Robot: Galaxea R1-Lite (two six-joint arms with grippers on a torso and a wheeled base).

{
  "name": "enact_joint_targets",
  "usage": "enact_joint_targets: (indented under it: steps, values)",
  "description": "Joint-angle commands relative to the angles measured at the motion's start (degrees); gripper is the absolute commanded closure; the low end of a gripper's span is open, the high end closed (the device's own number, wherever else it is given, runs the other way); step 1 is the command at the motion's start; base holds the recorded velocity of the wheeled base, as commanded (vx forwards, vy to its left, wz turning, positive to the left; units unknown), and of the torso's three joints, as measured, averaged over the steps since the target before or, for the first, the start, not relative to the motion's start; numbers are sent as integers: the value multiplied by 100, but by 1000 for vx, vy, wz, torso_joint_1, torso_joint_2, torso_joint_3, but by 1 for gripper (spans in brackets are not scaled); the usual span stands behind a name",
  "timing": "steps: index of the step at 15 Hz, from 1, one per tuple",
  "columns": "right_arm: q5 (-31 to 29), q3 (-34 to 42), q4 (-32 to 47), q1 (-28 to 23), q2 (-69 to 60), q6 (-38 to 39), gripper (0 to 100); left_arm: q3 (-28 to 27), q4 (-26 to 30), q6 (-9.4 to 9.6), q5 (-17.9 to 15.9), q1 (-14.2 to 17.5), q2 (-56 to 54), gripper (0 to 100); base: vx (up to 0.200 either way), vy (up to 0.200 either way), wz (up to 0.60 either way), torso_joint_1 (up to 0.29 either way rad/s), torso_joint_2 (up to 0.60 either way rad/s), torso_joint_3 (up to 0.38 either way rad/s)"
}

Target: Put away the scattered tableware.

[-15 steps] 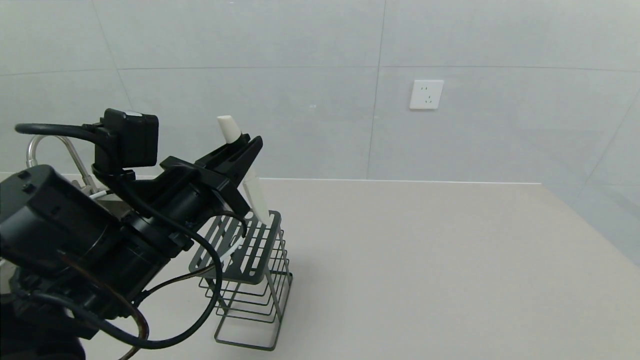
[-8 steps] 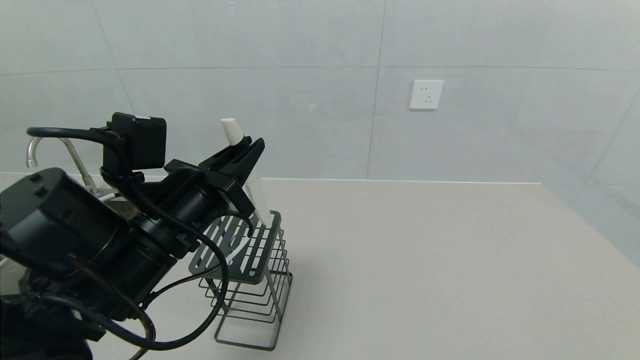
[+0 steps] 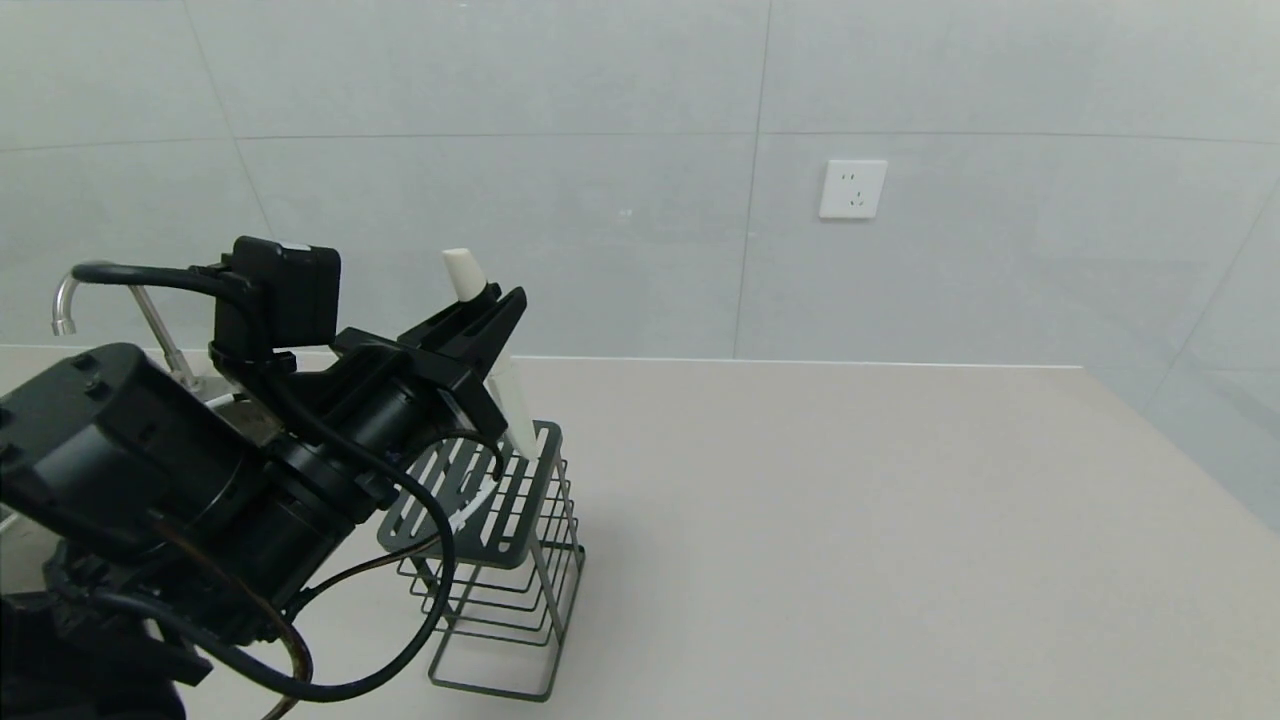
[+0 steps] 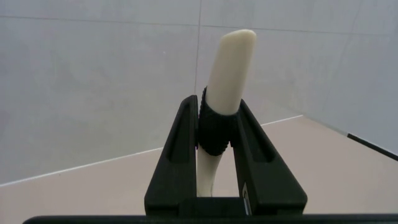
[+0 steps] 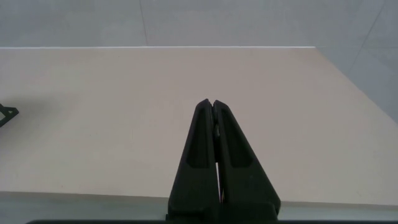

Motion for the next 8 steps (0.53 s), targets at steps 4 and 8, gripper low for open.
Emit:
enact_joint_targets:
  steps: [4,8]
  values:
    - [2,1,0,0,7,-7,100,94,-1,-11,-1,-6,50,100,0,0,0,0,0,0]
    - [2,1,0,0,7,-7,100,94,-10,15,-1,-24,147,100,0,0,0,0,0,0]
